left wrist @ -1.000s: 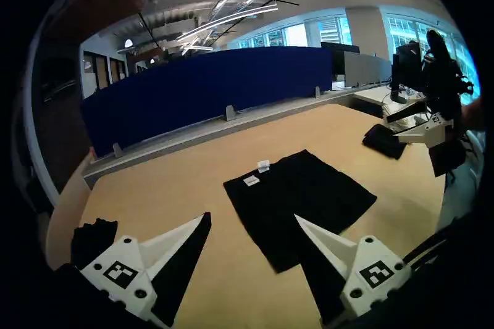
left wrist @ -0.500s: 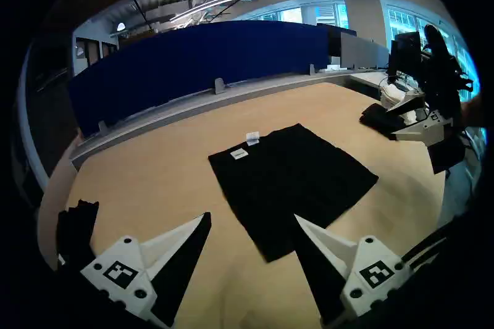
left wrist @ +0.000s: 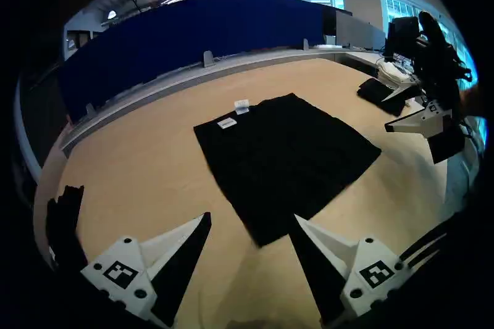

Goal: Fold towel

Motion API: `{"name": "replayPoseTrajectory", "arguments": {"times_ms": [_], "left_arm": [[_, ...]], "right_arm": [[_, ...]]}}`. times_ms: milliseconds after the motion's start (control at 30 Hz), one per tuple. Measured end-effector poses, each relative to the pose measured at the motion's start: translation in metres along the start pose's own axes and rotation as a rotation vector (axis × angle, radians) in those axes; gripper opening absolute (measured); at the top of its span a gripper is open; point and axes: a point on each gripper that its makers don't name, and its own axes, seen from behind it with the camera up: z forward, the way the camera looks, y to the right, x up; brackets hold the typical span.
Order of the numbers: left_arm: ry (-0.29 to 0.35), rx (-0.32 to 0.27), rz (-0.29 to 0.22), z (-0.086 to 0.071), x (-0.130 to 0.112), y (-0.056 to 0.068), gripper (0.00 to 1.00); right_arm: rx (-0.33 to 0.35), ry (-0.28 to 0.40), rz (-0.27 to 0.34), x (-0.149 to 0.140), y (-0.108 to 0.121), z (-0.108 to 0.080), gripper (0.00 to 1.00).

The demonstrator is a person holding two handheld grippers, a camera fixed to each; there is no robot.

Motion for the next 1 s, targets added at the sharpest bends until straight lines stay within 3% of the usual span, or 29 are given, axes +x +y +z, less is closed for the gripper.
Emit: {"name": "replayPoseTrajectory", "arguments": {"times_ms": [667, 1000], "left_arm": [[-0.129, -0.082, -0.046, 0.026, -0.037, 0.024, 0.89], [-0.156, -0.094, -0.024, 0.027, -0.041, 0.029, 0.83]], "right_arm": [[0.047, -0.105, -0.009, -0.049, -0.013, 0.02, 0.97], [0.087, -0.127, -0.008, -0.059, -0.025, 0.024, 0.88]]}}
